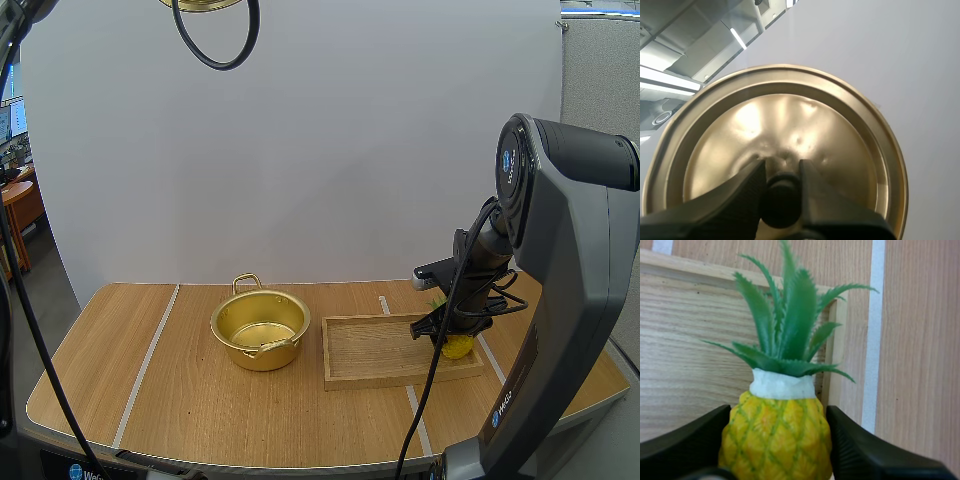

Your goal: Open the pot, put the pineapple inside, and close it

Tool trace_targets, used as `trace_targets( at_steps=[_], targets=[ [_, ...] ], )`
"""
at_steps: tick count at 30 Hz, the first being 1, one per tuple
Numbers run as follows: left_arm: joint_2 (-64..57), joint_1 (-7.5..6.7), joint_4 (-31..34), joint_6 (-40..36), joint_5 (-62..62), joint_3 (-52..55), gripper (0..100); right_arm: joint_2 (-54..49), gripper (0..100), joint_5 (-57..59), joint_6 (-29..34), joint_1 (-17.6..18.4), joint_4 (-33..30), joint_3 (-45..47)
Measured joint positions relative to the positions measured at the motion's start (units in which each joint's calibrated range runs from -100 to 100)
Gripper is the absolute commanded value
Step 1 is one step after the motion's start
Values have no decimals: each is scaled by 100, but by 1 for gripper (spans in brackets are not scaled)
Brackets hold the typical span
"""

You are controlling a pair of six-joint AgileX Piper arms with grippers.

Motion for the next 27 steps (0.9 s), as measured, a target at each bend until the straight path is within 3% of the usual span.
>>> trace_targets(
  at_steps=[8,16,22,25,27],
  targets=[
    [0,0,0,0,0,0,0,-237,0,0,0,0,15,0],
    [0,0,0,0,-13,0,0,-1346,0,573,0,136,60,-325],
    [0,0,0,0,-13,0,0,-2312,0,1185,0,677,301,-459],
    [0,0,0,0,-13,0,0,-2620,0,1582,-9,1094,426,-459],
    [0,0,0,0,-13,0,0,-2820,0,1954,-9,1553,627,-459]
  ],
)
